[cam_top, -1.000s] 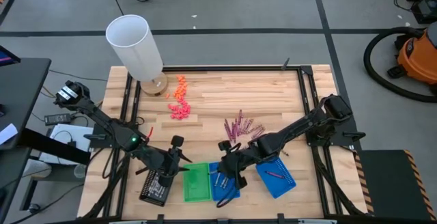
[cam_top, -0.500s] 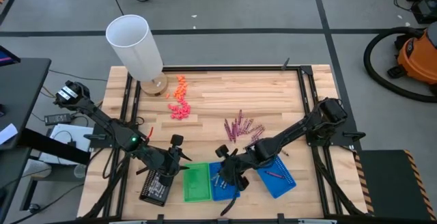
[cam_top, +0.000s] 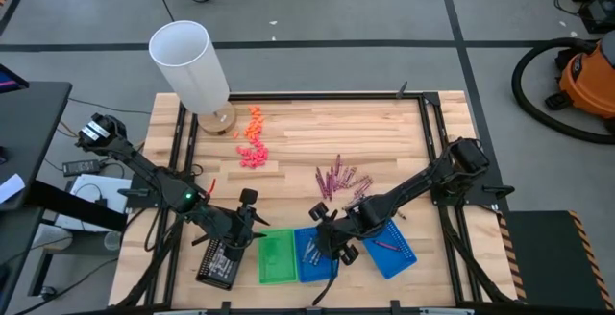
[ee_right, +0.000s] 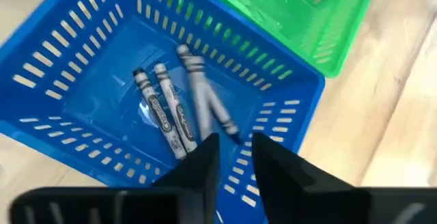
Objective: Sort crayons
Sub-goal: Put the black crayon into the left blue bin
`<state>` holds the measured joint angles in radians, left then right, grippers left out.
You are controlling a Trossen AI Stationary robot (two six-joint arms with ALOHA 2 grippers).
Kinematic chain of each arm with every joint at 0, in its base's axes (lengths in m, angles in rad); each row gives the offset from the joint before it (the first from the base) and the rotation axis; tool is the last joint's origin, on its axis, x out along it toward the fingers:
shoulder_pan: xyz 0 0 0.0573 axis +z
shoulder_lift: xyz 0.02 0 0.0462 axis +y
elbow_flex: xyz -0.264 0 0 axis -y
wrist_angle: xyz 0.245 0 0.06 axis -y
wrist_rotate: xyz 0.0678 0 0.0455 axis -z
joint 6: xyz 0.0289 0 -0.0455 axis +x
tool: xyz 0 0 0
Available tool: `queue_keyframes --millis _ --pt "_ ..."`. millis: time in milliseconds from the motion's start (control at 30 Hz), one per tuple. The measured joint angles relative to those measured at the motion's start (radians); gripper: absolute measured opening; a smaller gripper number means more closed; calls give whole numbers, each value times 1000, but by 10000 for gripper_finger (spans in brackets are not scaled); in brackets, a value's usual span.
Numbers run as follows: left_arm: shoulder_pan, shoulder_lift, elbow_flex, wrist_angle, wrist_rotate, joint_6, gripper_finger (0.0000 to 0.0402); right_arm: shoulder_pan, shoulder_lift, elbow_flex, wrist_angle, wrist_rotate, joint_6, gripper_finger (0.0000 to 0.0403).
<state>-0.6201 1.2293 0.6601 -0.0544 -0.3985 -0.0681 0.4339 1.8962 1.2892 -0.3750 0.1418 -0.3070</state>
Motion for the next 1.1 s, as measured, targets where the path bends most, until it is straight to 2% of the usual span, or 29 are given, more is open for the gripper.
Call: queue_keyframes --millis 200,467,733,1100 --pt "0 0 0 -6 0 -8 146 10 -79 0 -113 107 28 126" --pt "0 0 0 -10 0 -3 146 -50 -103 -20 -333 96 203 119" --pt "0 0 0 -11 -1 -12 146 -118 -100 -131 -327 39 282 114" --pt "0 0 0 -12 -1 -20 146 -209 -100 -221 -285 -30 290 113"
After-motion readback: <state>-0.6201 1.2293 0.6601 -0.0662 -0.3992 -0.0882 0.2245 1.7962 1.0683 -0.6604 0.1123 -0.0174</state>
